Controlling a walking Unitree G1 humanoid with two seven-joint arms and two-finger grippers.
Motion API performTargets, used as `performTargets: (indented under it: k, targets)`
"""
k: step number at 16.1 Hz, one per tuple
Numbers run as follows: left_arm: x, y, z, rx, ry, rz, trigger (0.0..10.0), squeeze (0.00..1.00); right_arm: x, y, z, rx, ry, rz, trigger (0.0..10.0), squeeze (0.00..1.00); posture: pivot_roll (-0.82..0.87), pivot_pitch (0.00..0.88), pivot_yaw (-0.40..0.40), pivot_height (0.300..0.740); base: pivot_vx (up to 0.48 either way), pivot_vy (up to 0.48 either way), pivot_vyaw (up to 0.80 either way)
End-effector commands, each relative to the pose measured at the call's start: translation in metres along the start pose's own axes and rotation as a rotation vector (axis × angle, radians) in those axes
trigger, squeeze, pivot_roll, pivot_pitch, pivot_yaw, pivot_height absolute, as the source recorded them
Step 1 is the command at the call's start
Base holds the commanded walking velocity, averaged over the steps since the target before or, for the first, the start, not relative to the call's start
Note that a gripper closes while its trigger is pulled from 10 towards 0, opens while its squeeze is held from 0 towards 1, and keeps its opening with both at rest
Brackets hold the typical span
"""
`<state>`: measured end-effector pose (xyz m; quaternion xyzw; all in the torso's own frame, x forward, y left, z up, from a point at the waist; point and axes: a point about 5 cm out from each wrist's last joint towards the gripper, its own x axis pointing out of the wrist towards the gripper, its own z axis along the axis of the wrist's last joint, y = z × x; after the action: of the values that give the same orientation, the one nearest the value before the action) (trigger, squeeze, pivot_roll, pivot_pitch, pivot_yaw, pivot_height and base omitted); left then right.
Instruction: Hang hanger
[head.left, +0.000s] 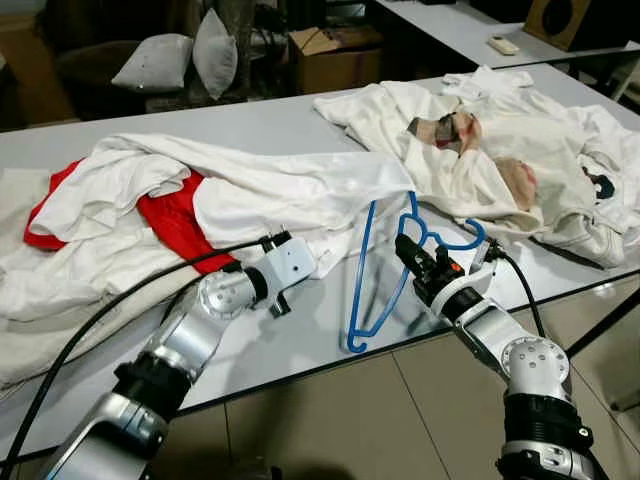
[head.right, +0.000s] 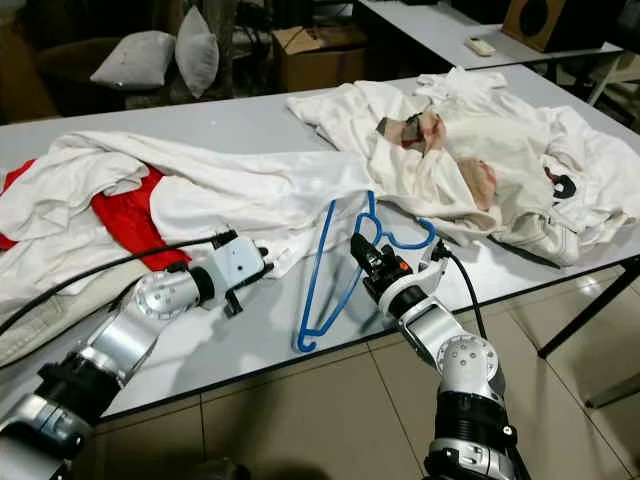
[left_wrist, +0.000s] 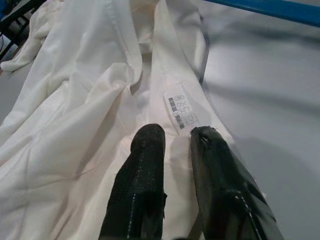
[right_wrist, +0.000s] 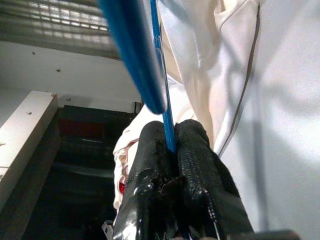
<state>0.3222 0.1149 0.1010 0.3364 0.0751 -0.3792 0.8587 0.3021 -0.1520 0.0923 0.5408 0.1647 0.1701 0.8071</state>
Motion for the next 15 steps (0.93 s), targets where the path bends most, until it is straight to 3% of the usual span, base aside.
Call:
performTargets:
  k: [1,3,4,7,15]
  targets:
    - [0.002,0.0,-0.003,0.026,0.022,-0.03,10.0,0.0,-0.002,0.003,0.002,-0.005,-0.01,0.005,10.0,0.0,0.01,0.0,0.021,0.74,0.0,0.0,0.0]
    - [0.001,-0.001,-0.01,0.022,0.047,-0.063,9.9,0.0,-0.002,0.004,0.001,-0.005,-0.012,0.006,10.0,0.0,0.01,0.0,0.027,0.74,0.0,0.0,0.0]
    - [0.0,-0.003,-0.012,0.025,0.055,-0.082,8.2,0.0,-0.002,0.004,0.0,-0.004,-0.014,0.006,10.0,0.0,0.01,0.0,0.027,0.74,0.0,0.0,0.0]
    - [-0.002,-0.004,-0.02,0.007,0.075,-0.119,0.0,0.0,-0.001,0.005,0.0,-0.008,-0.011,0.003,10.0,0.0,0.02,0.0,0.026,0.74,0.0,0.0,0.0]
    - [-0.001,-0.007,-0.023,-0.022,0.072,-0.131,0.0,0.0,0.0,0.005,0.001,-0.017,-0.01,-0.004,10.0,0.0,0.01,0.0,0.021,0.74,0.0,0.0,0.0]
